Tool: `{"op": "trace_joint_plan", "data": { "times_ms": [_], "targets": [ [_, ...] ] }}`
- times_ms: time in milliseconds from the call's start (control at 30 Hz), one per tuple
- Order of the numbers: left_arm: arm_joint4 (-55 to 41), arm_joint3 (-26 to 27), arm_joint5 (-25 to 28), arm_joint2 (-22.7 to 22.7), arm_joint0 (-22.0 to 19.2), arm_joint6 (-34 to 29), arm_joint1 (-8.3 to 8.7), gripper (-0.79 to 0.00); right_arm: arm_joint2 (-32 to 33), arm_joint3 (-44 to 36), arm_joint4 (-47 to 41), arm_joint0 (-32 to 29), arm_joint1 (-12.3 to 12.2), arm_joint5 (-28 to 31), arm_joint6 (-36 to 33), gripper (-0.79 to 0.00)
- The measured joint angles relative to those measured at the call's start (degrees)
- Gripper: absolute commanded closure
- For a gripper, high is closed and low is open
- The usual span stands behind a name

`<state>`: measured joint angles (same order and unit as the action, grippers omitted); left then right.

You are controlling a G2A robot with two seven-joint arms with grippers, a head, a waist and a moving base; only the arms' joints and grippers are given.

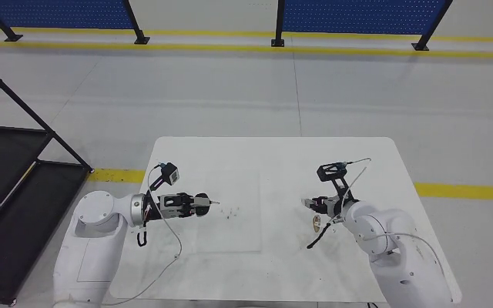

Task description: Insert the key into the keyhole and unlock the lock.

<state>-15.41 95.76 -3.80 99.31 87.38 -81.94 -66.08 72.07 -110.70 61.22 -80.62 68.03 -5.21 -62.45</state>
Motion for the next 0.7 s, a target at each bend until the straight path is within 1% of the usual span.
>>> {"op": "trace_joint_plan", "data": {
  "times_ms": [267,367,467,567,700],
  "targets": [
    [0.0,0.0,0.0,0.0,0.0,0.0,0.0,0.0,0.02,-0.06,0.06,-0.02,-0.01,0.09,0.01,-0.785],
    [0.0,0.0,0.0,0.0,0.0,0.0,0.0,0.0,-1.18,0.21,2.94,0.58,-0.07,0.72,-0.14,-0.785],
    [0.0,0.0,0.0,0.0,0.0,0.0,0.0,0.0,-3.01,0.84,4.88,3.67,0.09,0.35,-6.49,-0.785],
    [0.0,0.0,0.0,0.0,0.0,0.0,0.0,0.0,-5.21,1.65,5.81,7.3,0.32,1.23,-13.0,-0.785],
    [0.0,0.0,0.0,0.0,0.0,0.0,0.0,0.0,-7.52,3.61,4.52,11.94,0.75,1.67,-21.41,-0.785]
  ]
}}
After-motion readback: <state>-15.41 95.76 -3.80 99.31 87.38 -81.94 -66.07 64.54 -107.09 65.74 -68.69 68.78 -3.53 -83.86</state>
